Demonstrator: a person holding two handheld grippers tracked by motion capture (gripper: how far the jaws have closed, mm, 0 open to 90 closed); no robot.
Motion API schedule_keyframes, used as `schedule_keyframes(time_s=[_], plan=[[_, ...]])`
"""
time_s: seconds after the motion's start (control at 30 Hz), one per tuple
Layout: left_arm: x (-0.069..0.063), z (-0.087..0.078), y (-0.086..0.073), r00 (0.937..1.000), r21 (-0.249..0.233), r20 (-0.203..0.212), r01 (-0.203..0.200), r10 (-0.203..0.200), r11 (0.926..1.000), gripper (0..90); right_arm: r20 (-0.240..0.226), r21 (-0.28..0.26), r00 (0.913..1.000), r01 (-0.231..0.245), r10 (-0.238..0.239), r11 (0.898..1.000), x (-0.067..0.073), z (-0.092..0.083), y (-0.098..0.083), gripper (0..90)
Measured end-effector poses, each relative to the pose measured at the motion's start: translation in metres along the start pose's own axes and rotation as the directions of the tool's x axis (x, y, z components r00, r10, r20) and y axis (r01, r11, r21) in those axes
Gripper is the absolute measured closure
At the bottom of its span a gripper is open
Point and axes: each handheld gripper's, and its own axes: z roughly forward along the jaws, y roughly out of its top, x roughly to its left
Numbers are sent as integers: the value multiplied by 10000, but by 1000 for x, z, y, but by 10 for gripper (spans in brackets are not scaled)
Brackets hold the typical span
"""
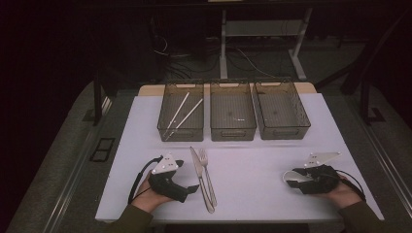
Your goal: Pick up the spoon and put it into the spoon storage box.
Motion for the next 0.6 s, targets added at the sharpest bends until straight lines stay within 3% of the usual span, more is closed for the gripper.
schedule_keyframes(time_s=[0.6], plan=[[0, 0, 0, 10000, 65, 28, -48, 48, 10000, 0, -35, 262, 9984, 569, -568, 9980, 1, -3, 0, 616]])
